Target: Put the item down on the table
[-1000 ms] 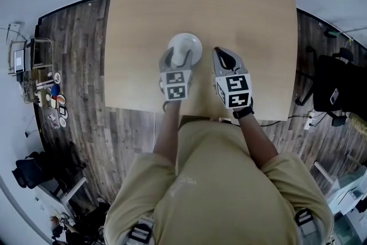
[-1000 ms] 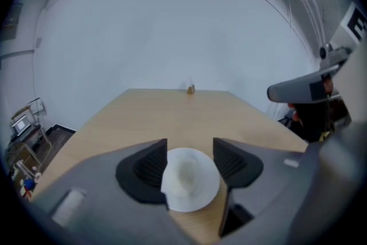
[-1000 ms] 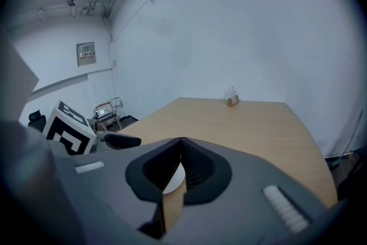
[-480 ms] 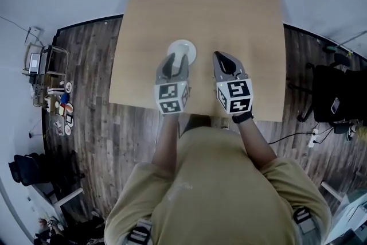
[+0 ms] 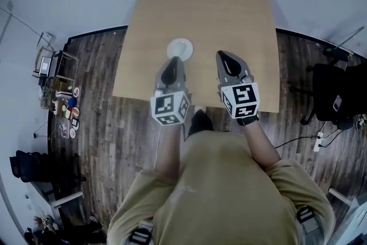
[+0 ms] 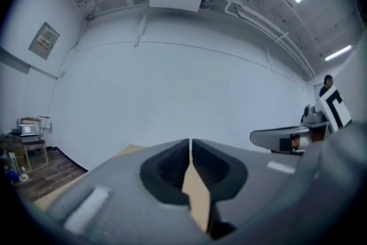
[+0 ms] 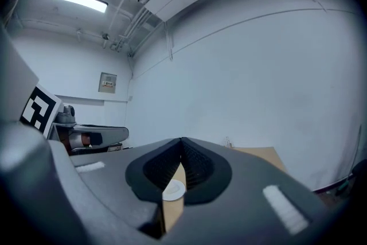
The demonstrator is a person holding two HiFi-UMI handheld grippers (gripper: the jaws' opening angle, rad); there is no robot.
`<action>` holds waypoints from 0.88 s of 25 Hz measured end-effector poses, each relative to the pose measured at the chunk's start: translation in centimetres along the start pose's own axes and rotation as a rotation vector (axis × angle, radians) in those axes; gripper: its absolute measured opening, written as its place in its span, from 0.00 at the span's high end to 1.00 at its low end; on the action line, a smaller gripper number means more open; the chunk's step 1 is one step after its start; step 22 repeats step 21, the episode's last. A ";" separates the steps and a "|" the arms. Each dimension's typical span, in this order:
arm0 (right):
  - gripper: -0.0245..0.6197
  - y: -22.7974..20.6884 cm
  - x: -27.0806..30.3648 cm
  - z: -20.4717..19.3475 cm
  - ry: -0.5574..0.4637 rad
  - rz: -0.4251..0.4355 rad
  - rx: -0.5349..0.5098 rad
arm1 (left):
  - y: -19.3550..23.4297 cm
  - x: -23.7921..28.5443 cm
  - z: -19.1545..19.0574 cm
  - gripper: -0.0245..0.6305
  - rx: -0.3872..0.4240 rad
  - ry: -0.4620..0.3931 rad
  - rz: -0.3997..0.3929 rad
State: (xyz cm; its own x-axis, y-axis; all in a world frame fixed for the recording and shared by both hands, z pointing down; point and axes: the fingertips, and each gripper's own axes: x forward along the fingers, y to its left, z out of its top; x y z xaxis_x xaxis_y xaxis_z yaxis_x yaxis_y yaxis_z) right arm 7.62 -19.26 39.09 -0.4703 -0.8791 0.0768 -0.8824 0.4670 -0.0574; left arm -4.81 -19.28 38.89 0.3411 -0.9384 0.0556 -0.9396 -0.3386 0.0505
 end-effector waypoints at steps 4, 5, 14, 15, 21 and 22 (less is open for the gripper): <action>0.95 0.3 -2.7 0.0 -0.013 0.011 -0.010 | -2.1 -3.1 0.4 0.96 -0.012 -0.033 -0.002; 0.95 0.4 -3.3 0.1 -0.016 0.013 -0.012 | -2.5 -3.8 0.5 0.96 -0.012 -0.039 0.000; 0.95 1.7 -6.3 0.3 -0.038 0.051 -0.037 | -4.1 -7.7 1.3 0.96 -0.015 -0.078 0.037; 0.95 1.7 -6.4 0.3 -0.039 0.051 -0.037 | -4.2 -7.7 1.3 0.96 -0.013 -0.076 0.036; 0.95 1.1 -6.1 -0.8 -0.018 0.060 -0.016 | -4.2 -7.4 -0.4 0.96 -0.025 -0.008 0.048; 0.95 1.1 -6.1 -0.8 -0.018 0.060 -0.016 | -4.2 -7.4 -0.4 0.96 -0.025 -0.008 0.048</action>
